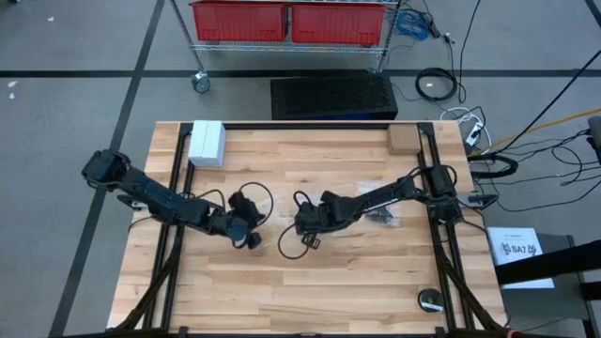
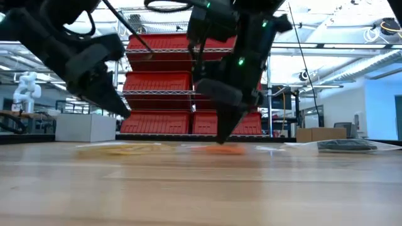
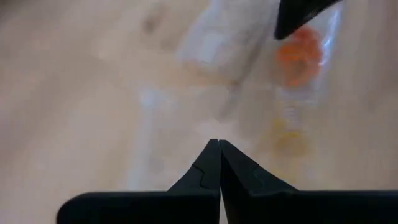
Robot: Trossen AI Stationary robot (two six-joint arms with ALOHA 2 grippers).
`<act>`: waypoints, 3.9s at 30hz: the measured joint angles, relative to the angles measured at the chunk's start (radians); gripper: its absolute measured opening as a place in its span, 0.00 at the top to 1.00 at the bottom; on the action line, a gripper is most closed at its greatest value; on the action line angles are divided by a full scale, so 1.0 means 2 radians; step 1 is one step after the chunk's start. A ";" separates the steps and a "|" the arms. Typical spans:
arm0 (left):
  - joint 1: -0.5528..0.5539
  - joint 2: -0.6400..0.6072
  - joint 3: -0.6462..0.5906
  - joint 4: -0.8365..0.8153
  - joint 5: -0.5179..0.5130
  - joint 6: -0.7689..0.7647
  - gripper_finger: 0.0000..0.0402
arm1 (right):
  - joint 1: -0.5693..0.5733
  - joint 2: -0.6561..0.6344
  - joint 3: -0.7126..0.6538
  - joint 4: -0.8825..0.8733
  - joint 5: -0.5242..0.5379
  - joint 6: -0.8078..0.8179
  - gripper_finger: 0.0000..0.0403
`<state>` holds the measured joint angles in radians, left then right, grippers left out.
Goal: Sort rubber bands
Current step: Adjust the transparent zip bags, then return to Home Position
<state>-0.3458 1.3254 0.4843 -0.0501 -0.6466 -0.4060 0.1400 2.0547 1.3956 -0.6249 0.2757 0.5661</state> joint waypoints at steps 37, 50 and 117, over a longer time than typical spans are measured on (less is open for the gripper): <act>-0.014 -0.024 0.027 -0.125 0.073 -0.087 1.00 | 0.027 -0.155 -0.179 -0.254 0.090 0.353 1.00; -0.042 -0.084 0.007 -0.080 0.036 -0.107 1.00 | 0.077 -0.230 -0.298 -0.032 0.046 0.364 1.00; 0.142 -0.663 -0.238 0.069 0.178 0.266 1.00 | -0.194 -1.003 -0.688 0.391 -0.178 -0.289 1.00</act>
<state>-0.0611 0.0002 0.0082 0.0883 -0.2914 0.1262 -0.2486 0.0493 0.0193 0.1562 -0.0798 -0.0120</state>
